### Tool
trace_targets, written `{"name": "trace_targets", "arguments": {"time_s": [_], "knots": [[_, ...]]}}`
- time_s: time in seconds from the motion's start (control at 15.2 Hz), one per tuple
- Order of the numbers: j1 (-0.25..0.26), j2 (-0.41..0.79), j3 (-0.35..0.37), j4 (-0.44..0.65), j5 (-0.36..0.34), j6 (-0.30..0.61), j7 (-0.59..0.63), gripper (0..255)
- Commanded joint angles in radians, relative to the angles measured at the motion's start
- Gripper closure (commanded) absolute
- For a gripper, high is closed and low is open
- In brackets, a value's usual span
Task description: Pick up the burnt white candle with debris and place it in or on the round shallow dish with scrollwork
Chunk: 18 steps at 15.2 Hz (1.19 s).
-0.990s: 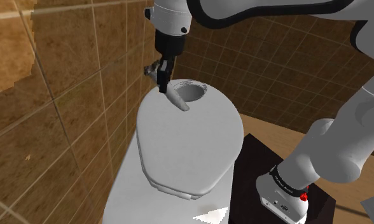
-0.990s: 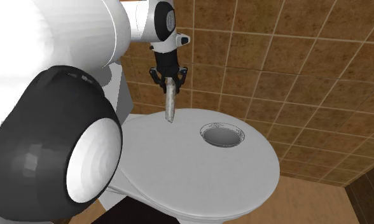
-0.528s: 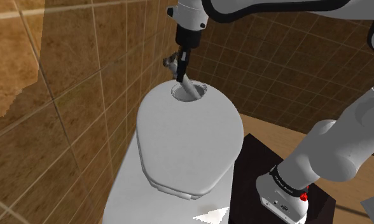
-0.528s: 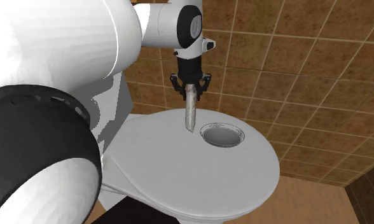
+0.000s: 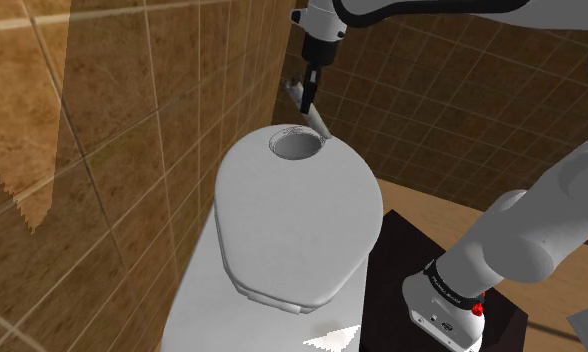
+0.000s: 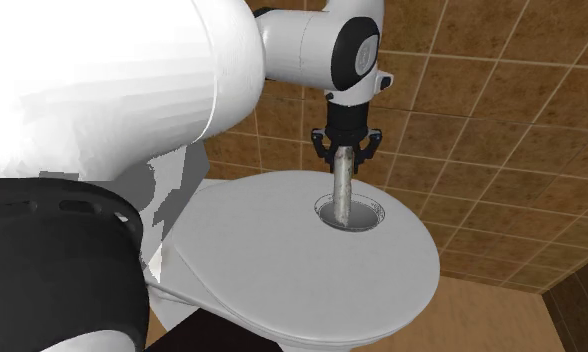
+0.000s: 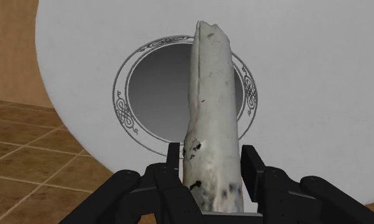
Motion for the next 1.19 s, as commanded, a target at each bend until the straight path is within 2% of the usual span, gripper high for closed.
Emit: {"name": "trace_targets", "arguments": {"time_s": [0.0,0.92,1.12], "knots": [[-0.012,-0.018,-0.015,-0.04,0.002,0.025,-0.028,255],[-0.012,0.022,-0.013,-0.186,-0.012,0.209,-0.007,255],[-0.012,0.022,-0.013,-0.186,-0.012,0.209,-0.007,255]]}}
